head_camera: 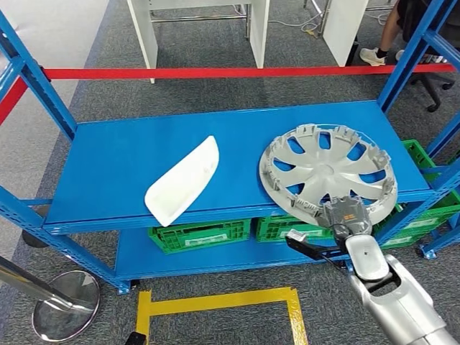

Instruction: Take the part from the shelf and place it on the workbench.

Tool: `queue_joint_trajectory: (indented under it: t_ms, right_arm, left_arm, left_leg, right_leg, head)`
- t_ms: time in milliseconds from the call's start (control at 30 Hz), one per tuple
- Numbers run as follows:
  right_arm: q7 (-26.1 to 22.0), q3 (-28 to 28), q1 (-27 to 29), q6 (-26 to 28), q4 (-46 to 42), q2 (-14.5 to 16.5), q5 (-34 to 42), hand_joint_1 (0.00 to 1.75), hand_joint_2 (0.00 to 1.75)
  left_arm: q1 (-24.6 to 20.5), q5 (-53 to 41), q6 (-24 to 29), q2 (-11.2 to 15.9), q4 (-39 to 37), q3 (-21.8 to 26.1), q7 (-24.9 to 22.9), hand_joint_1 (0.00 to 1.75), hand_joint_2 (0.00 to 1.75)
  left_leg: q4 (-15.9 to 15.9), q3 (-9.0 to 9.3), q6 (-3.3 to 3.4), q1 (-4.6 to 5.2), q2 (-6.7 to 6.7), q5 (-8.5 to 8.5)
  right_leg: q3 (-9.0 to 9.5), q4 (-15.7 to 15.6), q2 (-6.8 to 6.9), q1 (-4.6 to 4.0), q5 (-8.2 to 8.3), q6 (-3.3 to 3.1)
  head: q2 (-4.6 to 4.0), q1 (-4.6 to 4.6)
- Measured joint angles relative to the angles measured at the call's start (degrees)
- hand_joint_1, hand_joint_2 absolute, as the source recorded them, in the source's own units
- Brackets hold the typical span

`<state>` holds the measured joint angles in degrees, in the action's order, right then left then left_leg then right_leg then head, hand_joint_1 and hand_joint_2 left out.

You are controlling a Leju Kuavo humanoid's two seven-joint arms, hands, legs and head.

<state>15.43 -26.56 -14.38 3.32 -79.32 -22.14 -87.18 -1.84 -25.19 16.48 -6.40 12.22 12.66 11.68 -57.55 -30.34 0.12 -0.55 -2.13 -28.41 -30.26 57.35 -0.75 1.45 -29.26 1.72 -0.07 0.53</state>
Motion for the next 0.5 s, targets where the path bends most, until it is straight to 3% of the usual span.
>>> queue_joint_trajectory:
  t_ms: [200,500]
  right_arm:
    - [-4.6,2.1,12.0,17.5,-18.4,0.8,5.4,1.75,1.75]
    - [-5.2,2.1,12.9,19.1,-19.9,0.9,6.0,1.75,1.75]
  left_arm:
    - [0.6,2.1,-0.5,-0.1,0.0,1.7,2.1,0.00,1.75]
    - [0.6,2.4,-0.7,-0.1,0.0,2.0,2.3,0.00,1.75]
  left_leg:
    - [0.0,-0.22,0.00,-0.01,-0.03,-0.03]
    - [0.0,-0.24,0.00,-0.01,-0.03,-0.03]
  right_leg:
    - [-0.22,0.0,0.05,-0.01,-0.10,-0.01]
    - [-0.25,0.0,0.05,-0.02,-0.11,-0.01]
  head:
    - [0.00,0.02]
    - [0.00,0.04]
